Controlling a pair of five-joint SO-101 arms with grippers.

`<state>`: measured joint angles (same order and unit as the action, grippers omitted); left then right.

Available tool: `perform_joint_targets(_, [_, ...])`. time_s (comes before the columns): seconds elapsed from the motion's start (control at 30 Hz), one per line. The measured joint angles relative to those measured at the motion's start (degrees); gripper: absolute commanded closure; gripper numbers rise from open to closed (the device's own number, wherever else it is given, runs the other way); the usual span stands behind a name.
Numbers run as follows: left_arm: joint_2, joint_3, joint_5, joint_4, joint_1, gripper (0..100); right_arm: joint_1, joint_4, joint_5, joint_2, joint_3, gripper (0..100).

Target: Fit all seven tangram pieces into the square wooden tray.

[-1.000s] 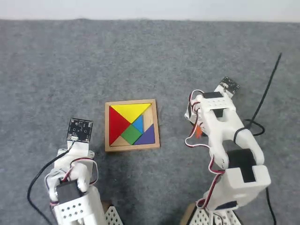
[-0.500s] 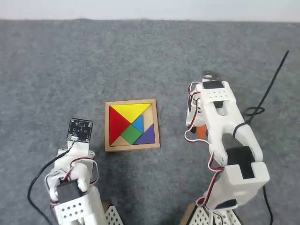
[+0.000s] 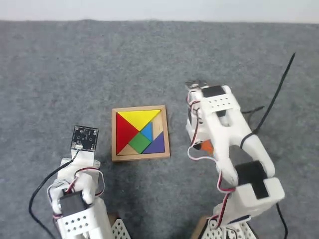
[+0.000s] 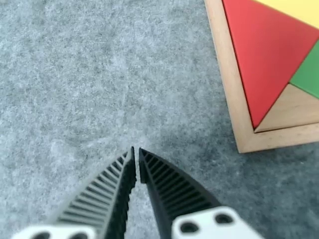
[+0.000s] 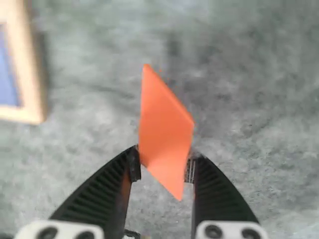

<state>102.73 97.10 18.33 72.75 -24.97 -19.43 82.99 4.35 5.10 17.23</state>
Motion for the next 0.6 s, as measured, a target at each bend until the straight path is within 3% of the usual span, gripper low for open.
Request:
perform_joint_targets(0.3, [0.0,0.0,0.0,0.0,0.0,98,-2.1,-1.5,3.7,-2.4,0.0,91.2])
perform_joint_targets(0.6, [0.0,0.0,0.0,0.0,0.0,98,-15.0,-18.5,-18.9,-2.4,0.0,91.2])
